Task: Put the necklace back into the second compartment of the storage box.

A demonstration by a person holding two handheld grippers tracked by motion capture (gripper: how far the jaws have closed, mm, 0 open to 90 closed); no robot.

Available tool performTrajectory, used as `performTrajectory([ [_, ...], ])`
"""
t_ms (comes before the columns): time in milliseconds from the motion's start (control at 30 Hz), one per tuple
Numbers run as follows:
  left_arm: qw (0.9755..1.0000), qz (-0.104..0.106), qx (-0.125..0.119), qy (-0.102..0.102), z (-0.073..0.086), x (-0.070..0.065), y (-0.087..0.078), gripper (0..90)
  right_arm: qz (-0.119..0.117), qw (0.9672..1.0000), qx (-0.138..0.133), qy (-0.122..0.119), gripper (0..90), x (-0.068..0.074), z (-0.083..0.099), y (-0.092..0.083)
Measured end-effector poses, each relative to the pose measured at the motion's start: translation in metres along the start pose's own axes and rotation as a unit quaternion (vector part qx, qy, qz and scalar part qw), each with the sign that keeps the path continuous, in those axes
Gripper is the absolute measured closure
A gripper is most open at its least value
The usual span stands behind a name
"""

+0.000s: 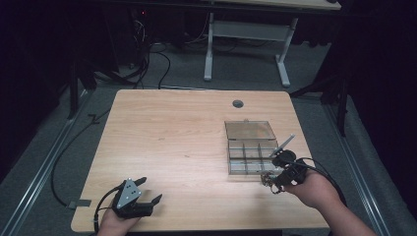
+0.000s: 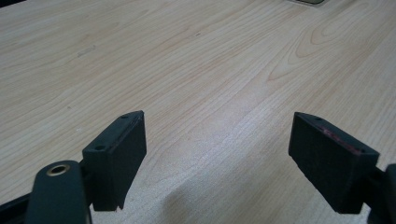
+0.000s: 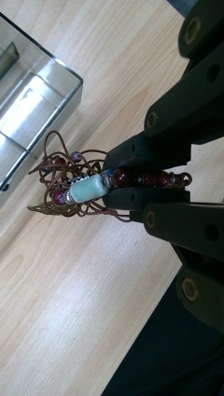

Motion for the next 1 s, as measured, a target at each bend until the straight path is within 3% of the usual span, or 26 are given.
performTrajectory([
  [367,1.0000,0.001,0.000,0.000,0.000,0.000,0.000,19.5,0.008,0.9999,-0.007,-0.003,81.2,-0.004,-0.016,-0.018],
  [567,1.0000,0.002,0.000,0.000,0.000,0.000,0.000,19.5,0.013,0.9997,-0.017,-0.010,81.3,-0.006,-0.036,-0.023],
  [1000,1.0000,0.004,0.000,0.000,0.000,0.000,0.000,19.5,0.010,0.9999,-0.011,-0.007,81.2,-0.018,-0.071,0.001],
])
Point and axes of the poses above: each handheld gripper's, and its own axes: y roughly forward along the jaws, z roughly out of its underside, x roughly to its left, the point moved 6 cm from there along y, roughly forward along the jaws, and after that the axes turned 7 degrees about -x, right-handed, at the moved point
